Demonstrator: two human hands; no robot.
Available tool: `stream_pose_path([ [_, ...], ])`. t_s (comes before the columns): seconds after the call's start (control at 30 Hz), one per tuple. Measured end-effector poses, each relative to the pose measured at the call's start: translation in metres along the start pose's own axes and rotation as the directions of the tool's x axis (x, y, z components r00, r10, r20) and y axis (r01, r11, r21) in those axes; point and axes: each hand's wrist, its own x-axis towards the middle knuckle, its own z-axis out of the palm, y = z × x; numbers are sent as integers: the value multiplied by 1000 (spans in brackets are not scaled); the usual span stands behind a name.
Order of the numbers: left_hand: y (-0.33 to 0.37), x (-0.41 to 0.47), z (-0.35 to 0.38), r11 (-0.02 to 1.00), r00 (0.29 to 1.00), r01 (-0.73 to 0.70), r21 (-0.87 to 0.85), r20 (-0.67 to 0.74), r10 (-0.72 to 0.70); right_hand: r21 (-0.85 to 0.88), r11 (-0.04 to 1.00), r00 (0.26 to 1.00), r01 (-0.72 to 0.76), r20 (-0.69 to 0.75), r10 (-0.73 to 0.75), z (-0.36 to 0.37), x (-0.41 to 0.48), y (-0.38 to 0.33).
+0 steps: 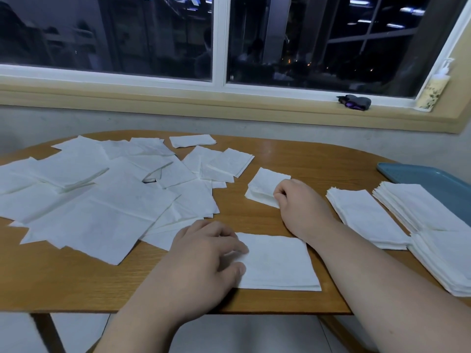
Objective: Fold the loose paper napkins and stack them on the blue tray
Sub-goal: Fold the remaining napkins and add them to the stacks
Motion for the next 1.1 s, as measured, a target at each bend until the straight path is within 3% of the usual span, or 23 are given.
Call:
stream_pose_path([
  [0.17, 1, 1, -1, 998, 997, 40, -47, -66, -43, 131, 991, 991, -1, -135, 19, -25, -11, -9],
  [0.57, 18, 4, -2, 964, 975, 136, -228, -141, -171, 457, 881, 984, 126, -171, -52, -59, -98, -33],
  [0.7, 28, 4, -6, 916, 977, 132, -378, -108, -186, 574, 783, 951, 240, -303, -69, -64, -119, -38],
  [0.9, 48, 2, -10, 846, 983, 52, -531, -122, -137, 721, 636, 900, 274, -426, 95, -70, -127, -32],
  [1.0, 55, 2, -13, 793, 978, 6, -610, -161, -131, 788, 550, 909, 278, -401, 114, -73, -130, -31],
  [1.1, 55, 2, -16, 778, 979, -9, -628, -163, -120, 899, 377, 955, 221, -278, 102, -78, -134, -26],
])
